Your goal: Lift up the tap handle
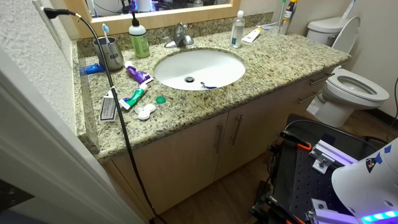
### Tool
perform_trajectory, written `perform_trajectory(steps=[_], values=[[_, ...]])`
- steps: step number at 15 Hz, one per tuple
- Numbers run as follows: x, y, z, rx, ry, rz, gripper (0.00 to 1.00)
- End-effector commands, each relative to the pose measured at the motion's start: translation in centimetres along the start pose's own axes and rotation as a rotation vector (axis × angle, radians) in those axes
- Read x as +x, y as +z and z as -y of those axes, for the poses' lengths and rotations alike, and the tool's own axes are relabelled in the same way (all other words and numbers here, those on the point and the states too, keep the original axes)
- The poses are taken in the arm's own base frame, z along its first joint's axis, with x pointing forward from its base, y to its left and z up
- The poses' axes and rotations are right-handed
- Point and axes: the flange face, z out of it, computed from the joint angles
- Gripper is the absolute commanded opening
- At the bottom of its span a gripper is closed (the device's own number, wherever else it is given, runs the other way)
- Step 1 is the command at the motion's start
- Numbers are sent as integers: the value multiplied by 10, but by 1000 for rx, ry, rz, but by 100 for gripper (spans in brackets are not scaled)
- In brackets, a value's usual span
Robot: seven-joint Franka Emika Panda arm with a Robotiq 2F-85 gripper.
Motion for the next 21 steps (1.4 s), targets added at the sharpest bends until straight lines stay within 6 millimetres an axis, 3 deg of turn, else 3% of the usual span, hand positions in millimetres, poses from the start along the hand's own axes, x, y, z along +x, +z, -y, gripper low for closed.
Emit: perform_trajectory(steps=[1,3,5,6,11,12,13,21], values=[[5,11,0,-23,13,6,100],[10,29,4,-57,29,6,100],[12,34,8,-64,31,3,100],[13,32,8,-27,-40,78,100],[29,64,3,35,-113,307,100],[34,68,4,23,-63,297,100],[23,55,0,17,-81,275,100],[28,84,15,-10,-154,382,100]])
